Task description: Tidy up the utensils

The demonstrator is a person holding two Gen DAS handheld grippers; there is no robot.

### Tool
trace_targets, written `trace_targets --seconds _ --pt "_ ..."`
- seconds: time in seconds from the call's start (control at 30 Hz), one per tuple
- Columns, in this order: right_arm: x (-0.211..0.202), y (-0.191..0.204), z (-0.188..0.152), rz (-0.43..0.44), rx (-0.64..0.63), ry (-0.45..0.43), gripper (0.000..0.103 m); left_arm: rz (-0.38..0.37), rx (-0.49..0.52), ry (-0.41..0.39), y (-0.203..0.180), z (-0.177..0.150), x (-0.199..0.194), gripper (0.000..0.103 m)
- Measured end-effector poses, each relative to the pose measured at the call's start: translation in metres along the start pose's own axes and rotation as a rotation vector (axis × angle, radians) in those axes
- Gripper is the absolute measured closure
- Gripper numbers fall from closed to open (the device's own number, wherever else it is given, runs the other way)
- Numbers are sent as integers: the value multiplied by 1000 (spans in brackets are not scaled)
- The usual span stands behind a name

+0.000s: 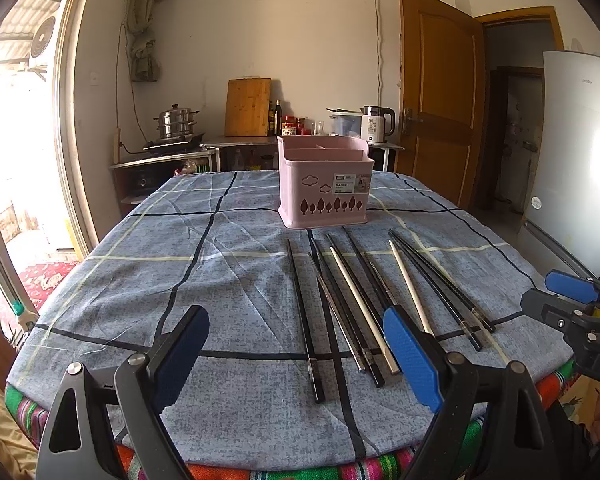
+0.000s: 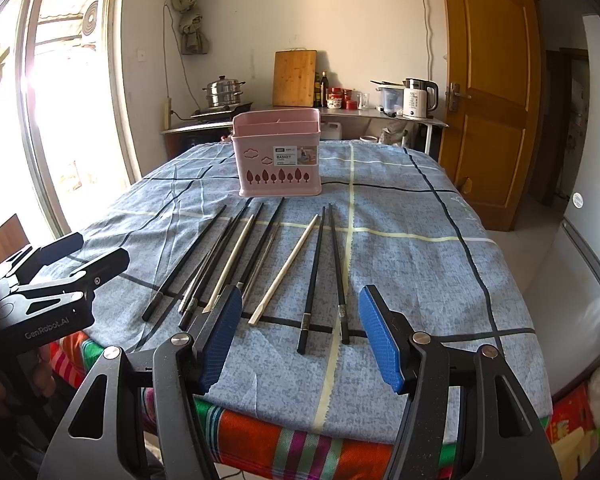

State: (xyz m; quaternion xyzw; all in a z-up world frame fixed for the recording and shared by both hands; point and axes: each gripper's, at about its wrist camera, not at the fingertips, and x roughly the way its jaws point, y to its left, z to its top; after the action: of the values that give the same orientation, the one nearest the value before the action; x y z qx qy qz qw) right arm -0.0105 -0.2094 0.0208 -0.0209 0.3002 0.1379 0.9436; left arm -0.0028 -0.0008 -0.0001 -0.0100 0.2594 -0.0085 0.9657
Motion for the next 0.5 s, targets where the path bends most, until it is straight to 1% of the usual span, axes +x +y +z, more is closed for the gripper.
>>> trace_targets --seconds 0.5 --pt "1 0 0 -2 1 2 41 -9 3 -2 -4 0 -1 14"
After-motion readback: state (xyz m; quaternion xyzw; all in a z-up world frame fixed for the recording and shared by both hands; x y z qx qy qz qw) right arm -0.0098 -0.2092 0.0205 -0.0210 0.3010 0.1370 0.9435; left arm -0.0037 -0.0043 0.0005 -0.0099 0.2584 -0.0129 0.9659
